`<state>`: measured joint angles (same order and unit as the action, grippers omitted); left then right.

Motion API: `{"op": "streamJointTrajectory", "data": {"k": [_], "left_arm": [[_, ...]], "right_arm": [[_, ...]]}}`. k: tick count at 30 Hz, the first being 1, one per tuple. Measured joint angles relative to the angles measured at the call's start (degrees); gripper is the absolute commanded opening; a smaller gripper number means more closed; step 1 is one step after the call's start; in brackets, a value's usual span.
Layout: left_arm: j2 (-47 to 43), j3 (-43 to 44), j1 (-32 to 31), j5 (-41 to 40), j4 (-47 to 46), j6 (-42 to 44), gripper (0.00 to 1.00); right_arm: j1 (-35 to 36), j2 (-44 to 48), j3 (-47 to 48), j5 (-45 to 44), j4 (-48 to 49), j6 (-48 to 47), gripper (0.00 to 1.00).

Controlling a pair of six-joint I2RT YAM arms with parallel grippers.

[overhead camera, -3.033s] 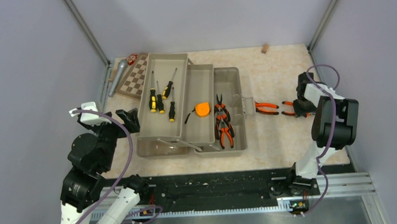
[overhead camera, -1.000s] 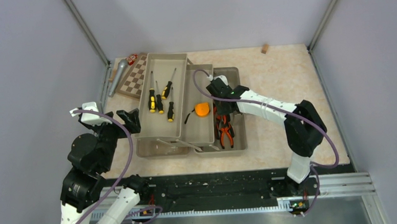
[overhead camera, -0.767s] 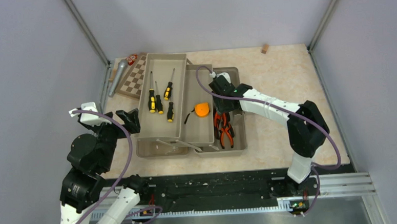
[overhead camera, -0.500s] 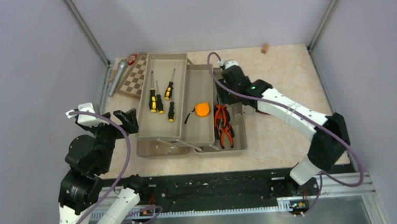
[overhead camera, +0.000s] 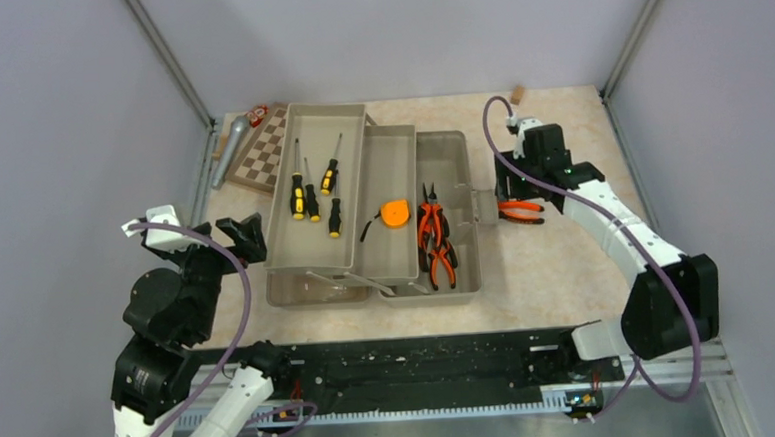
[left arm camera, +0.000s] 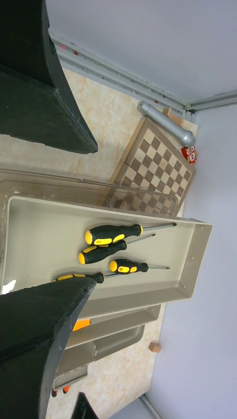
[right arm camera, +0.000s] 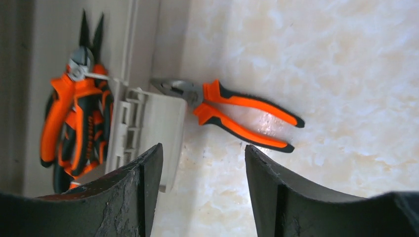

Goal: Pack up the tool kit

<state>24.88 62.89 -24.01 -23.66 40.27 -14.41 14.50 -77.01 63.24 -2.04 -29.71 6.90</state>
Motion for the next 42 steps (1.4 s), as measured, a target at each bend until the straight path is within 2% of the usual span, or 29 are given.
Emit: {"op": "streamJointTrajectory", "data": {"k": [6,12,25,28,31,34,38,42], "left_arm": [[0.04,0.76,-0.02,0.04,0.24,0.0,0.99],[0.04,1.4,-0.02,0.02,0.59,0.0,0.99],[0.02,1.51,0.0,0.07,0.92,0.0,0.99],[0.02,1.51,-0.02,0.07,0.92,0.0,0.99],[0.02,1.51,-0.02,0.13,0.92,0.0,0.99],[0.02,1.51,-0.02,0.2,0.92,0.0,0.99],[0.02,1.51,-0.02,0.22,0.92,0.0,0.99],[0.02,1.51,-0.02,0.24,0.9,0.0,0.99]], "right_arm": [[-5.42,-6.23,-5.18,6.05,2.86,-3.87,0.59],[-9.81,-12.04,-5.88,11.23,6.75,-5.07,0.56],[-10.88,-19.43,-6.69,13.79,8.66,-6.78,0.53],[-10.88,-19.52,-6.69,13.75,8.24,-6.71,0.47],[-11.02,-19.52,-6.69,13.57,7.65,-5.2,0.33],[-11.32,-19.41,-6.69,12.41,7.41,-2.32,0.24],[-12.61,-18.4,-7.41,8.92,7.39,2.05,0.19],[-14.82,-16.85,-8.83,5.46,7.1,5.49,0.19]]}}
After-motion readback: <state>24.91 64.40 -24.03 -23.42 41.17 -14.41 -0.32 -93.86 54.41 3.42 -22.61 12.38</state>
